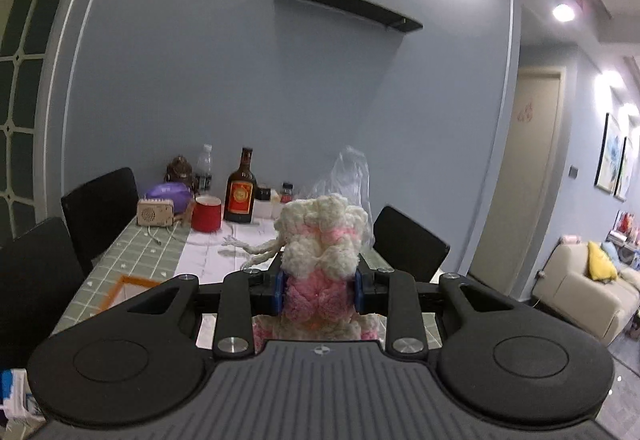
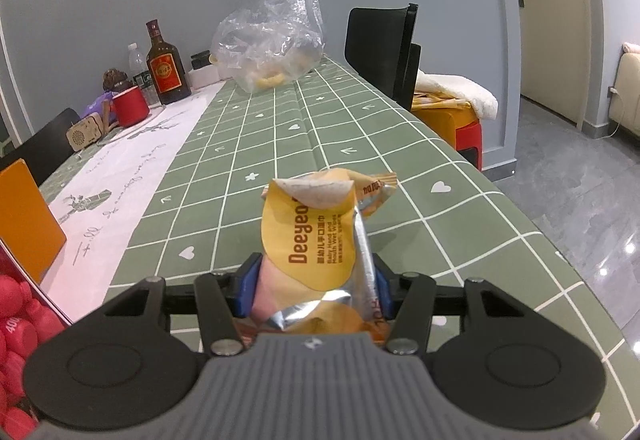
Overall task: Organize soft objects
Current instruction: 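Carry the crochet pouch and snack bag toward the orange box with both tools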
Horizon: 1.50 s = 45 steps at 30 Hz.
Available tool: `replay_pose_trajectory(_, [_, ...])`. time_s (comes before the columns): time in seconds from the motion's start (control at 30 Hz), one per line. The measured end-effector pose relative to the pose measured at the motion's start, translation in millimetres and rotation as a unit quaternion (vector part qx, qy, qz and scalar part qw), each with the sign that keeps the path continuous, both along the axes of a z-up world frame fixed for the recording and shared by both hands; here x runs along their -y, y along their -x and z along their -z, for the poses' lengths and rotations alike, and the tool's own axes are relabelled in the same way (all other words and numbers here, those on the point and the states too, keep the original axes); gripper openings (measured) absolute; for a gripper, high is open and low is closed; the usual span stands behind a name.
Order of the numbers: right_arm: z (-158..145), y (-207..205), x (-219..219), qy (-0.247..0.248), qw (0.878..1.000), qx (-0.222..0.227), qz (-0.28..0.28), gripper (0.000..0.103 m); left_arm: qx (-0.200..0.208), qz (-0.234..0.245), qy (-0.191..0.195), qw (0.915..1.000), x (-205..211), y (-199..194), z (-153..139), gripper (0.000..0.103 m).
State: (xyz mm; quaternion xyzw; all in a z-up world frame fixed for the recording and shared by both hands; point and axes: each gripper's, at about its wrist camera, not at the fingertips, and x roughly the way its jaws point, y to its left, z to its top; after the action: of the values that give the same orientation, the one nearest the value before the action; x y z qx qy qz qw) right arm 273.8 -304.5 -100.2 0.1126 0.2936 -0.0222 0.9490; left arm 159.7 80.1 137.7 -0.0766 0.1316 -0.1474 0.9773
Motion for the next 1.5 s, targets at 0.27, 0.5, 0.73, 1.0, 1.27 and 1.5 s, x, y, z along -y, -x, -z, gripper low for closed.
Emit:
replay_pose_trajectory(0.27, [0, 0, -2, -0.001, 1.000, 0.000, -0.002, 0.055, 0.001, -0.009, 0.035, 0.9993, -36, -22, 3, 0.035])
replay_pose_trajectory(0.5, [-1, -1, -9, 0.027, 1.000, -0.005, 0.001, 0.055, -0.005, -0.114, 0.001, 0.9935, -57, -34, 4, 0.035])
replay_pose_trajectory(0.73, [-17, 10, -5, -0.027, 0.999, 0.032, 0.027, 0.052, -0.040, -0.135, 0.025, 0.9898, -82, -54, 8, 0.035])
replay_pose_trajectory(1.0, [-82, 42, -38, -0.082, 0.990, 0.112, -0.022, 0.052, -0.038, -0.119, 0.013, 0.9921, -82, -51, 9, 0.035])
replay_pose_trajectory(1.27, [-157, 42, -110, -0.147, 0.973, 0.134, -0.121, 0.052, -0.020, -0.095, -0.002, 0.9953, -91, -47, 9, 0.035])
replay_pose_trajectory(1.5, [-169, 30, -210, -0.147, 0.956, 0.077, -0.241, 0.052, -0.035, -0.109, 0.016, 0.9933, -117, -47, 11, 0.035])
